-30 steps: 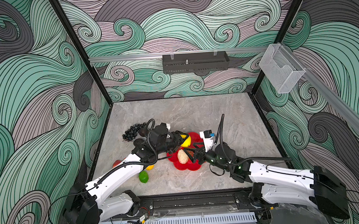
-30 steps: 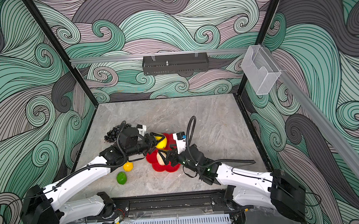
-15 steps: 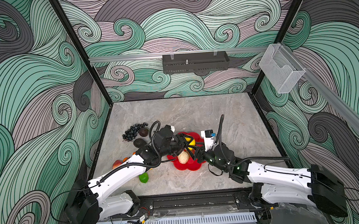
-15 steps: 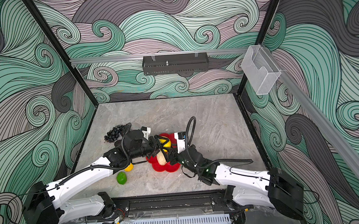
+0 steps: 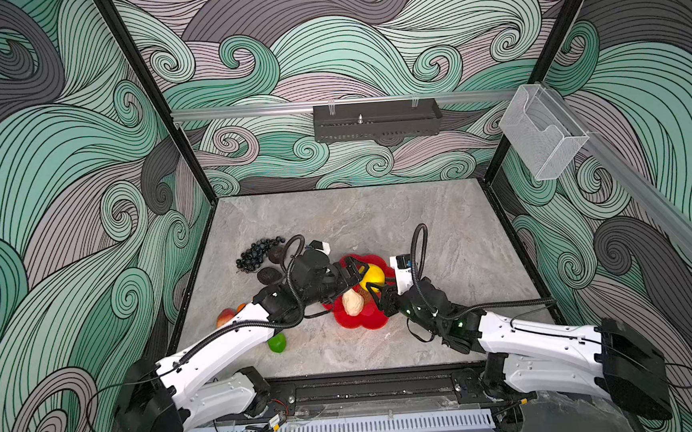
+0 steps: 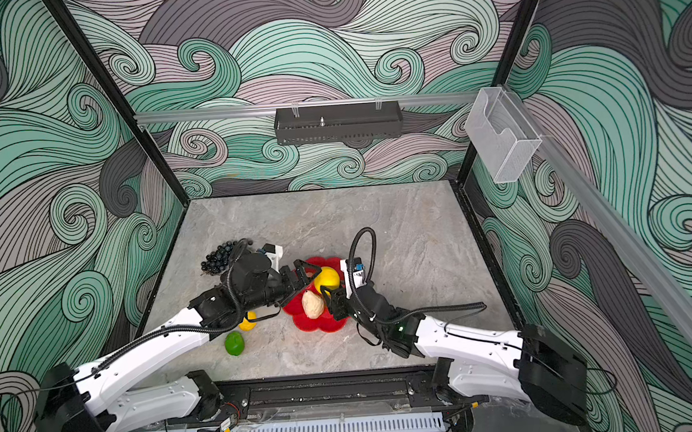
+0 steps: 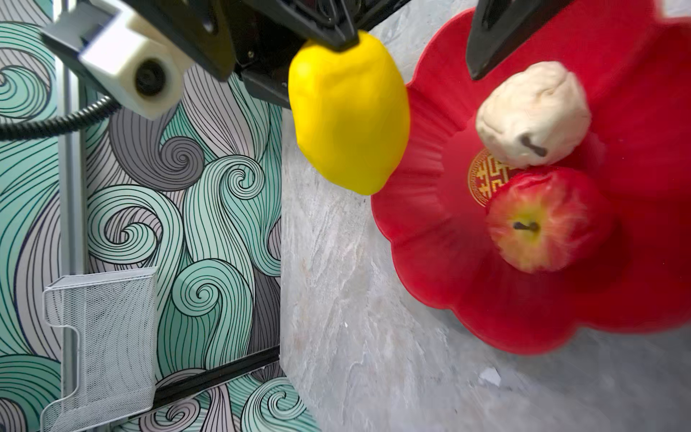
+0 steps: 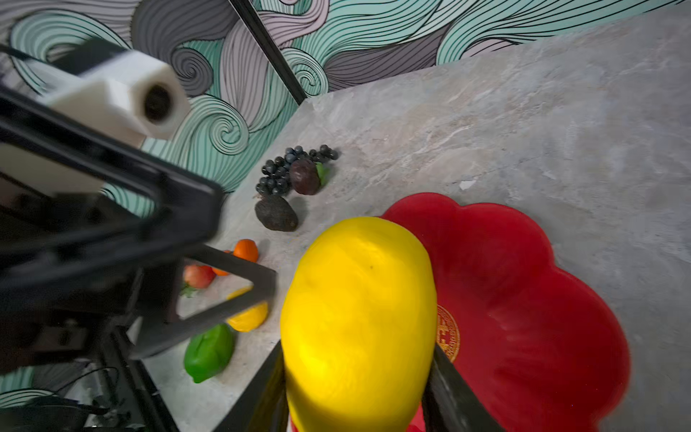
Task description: Place and organize the fake fruits in the fruit bowl
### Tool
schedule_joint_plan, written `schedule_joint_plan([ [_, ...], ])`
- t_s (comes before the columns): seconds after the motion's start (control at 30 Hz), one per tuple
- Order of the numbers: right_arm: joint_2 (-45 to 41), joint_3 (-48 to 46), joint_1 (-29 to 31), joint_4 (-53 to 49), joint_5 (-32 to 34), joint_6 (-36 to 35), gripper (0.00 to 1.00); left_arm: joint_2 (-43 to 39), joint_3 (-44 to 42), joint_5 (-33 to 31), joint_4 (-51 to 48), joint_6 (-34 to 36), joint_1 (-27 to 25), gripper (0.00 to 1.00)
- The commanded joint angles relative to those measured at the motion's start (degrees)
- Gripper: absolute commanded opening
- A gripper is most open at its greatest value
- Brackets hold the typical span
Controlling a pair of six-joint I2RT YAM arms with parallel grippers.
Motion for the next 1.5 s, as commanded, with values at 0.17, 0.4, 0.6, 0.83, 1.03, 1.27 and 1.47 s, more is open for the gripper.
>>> schedule_joint_plan([
  [0.17,3.76,-1.04,-0.16,-3.35,5.21,-8.86,0.50,-16.85,-5.18,-20.32,-7.59,17.38,0.24,0.99],
  [0.4,11.53,1.22,-0.33,-0.22,5.72,-12.57,0.50,-24.89,-7.41,-27.00,-11.28,23.39,0.28,0.99],
  [0.6,16.39,3.21,-0.35,2.06,5.74,-14.92,0.51,-27.34,-9.66,-29.18,-12.12,24.24,0.28,0.99],
  [0.83,19.34,5.14,-1.27,0.62,5.13,-15.80,0.54,-27.45,-9.41,-32.16,-14.59,25.01,0.28,0.99],
  [1.03,19.99,5.02,-2.62,0.21,3.70,-15.18,0.55,-28.01,-9.77,-33.35,-14.55,25.72,0.28,0.99],
  [1.27,22.18,6.51,-3.76,-1.95,0.21,-13.79,0.57,-28.41,-10.79,-33.99,-14.82,25.38,0.28,0.99],
  [1.47,23.07,6.84,-3.91,-2.89,-0.17,-13.32,0.60,-28.54,-11.00,-34.65,-14.94,25.67,0.32,0.99],
])
